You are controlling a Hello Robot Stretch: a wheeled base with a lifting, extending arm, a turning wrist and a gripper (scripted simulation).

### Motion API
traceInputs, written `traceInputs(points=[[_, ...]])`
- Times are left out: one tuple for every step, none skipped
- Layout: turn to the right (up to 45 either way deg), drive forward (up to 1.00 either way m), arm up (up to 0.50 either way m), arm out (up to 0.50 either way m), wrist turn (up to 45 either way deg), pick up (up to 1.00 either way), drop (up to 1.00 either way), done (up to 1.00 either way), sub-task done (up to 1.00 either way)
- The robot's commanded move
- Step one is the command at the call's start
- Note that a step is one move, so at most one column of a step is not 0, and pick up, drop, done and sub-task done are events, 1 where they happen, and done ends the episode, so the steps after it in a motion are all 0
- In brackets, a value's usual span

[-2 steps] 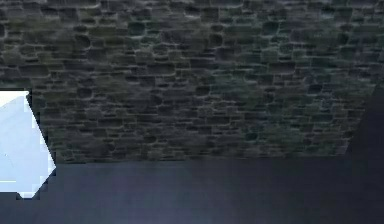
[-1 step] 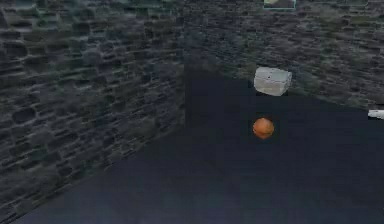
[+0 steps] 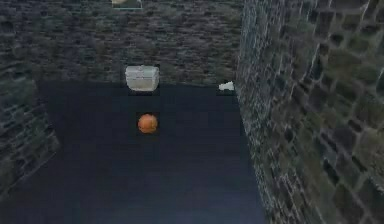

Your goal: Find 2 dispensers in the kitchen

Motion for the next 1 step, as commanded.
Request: traceInputs(points=[[0.0, 1.00, 0.00, 0.00, 0.0, 0.00, 0.00, 0.00, 0.00]])
